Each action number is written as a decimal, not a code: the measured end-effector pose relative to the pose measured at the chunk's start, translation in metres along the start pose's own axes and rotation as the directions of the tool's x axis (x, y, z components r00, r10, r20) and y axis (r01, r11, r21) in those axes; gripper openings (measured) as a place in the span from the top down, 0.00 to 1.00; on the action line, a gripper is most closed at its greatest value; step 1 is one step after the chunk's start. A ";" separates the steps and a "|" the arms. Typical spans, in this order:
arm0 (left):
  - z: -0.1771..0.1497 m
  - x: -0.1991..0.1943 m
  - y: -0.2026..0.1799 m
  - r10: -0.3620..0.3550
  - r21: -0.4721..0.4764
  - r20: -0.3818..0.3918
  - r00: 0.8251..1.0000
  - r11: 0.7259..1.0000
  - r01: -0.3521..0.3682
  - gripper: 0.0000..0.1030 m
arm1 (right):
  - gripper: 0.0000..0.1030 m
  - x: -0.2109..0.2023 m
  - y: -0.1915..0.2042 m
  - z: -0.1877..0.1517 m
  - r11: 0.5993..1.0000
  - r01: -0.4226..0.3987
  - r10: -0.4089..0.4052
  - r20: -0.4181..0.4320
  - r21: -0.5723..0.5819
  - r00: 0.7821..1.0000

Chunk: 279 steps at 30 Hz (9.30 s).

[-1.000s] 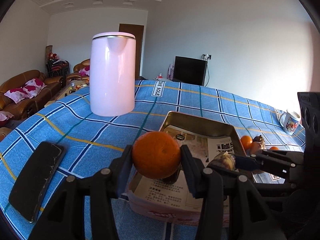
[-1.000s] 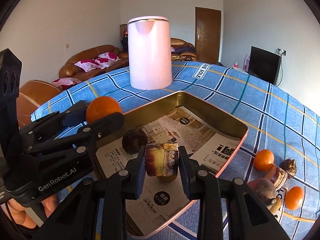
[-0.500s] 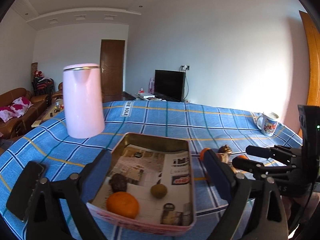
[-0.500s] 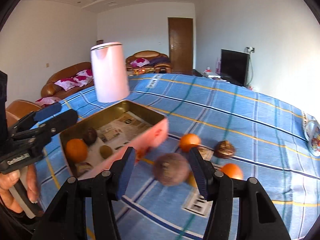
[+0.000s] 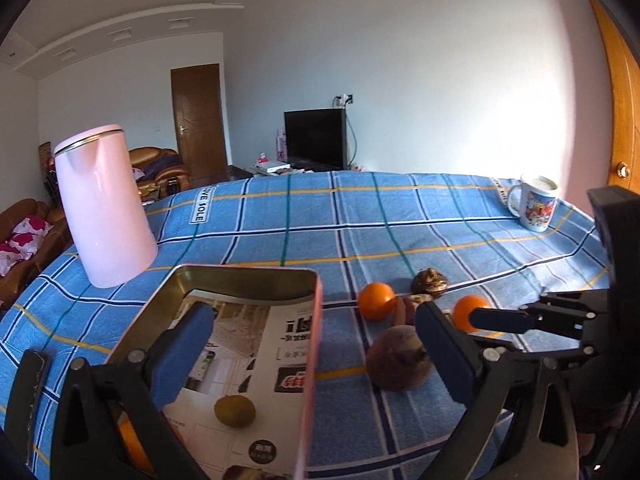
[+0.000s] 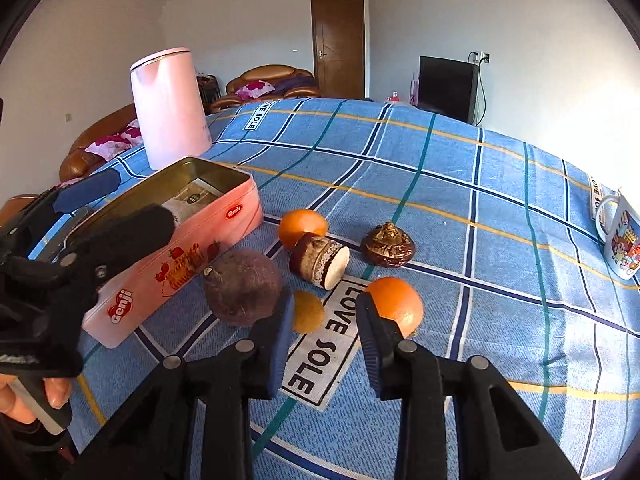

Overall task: Organize fruits
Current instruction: 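Grasp a small brown round fruit with the right tool, then grasp the second dark mangosteen with the left tool, then carry the mangosteen in the left tool while the right tool carries its fruit toward the tin, then open both tools over the tin box to drop both fruits, then grasp the large orange with the right tool, then grasp the brown cake roll with the left tool, then carry the cake roll in the left tool while the right tool carries the orange to the tin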

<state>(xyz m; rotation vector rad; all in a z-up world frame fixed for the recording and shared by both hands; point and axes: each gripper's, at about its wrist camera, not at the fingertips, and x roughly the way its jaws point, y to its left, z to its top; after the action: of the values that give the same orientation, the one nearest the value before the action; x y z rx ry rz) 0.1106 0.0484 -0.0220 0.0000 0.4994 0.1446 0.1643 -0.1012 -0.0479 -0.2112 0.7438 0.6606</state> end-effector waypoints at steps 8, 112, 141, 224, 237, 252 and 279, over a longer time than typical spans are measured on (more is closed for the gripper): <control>0.007 0.003 0.036 0.071 -0.068 0.014 0.997 0.995 -0.070 0.00 | 0.67 0.017 0.004 0.004 1.000 -0.017 0.017 -0.053 -0.011 0.998; -0.007 0.026 -0.044 -0.109 0.107 -0.164 0.980 0.986 0.127 0.51 | 0.73 -0.048 -0.037 -0.016 0.989 0.021 -0.054 0.222 0.149 0.973; -0.005 -0.032 0.001 -0.084 0.002 0.091 0.992 0.996 0.085 0.51 | 0.73 -0.067 0.013 0.000 0.999 0.032 -0.039 0.371 0.027 0.928; 0.014 0.070 -0.086 -0.093 0.132 -0.208 0.974 0.984 0.122 0.21 | 0.62 -0.009 -0.081 -0.001 0.972 0.066 -0.076 0.038 0.227 0.996; 0.011 0.079 -0.091 -0.099 0.149 -0.260 0.960 0.979 0.142 0.63 | 0.62 -0.012 -0.087 -0.004 0.965 0.056 -0.072 0.055 0.257 0.996; 0.011 0.078 -0.089 -0.129 0.132 -0.268 0.955 0.977 0.169 0.70 | 0.62 -0.016 -0.087 -0.004 0.963 0.064 -0.086 0.073 0.260 0.994; 0.014 0.028 -0.080 -0.094 0.121 -0.011 0.995 0.988 0.095 0.70 | 0.62 -0.049 -0.079 -0.009 0.972 0.044 -0.103 0.248 0.233 0.963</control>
<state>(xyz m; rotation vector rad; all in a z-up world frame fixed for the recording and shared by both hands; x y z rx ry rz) 0.1530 -0.0261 -0.0261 0.0946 0.5114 0.0211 0.1820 -0.1900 -0.0251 0.0560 0.5501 0.5149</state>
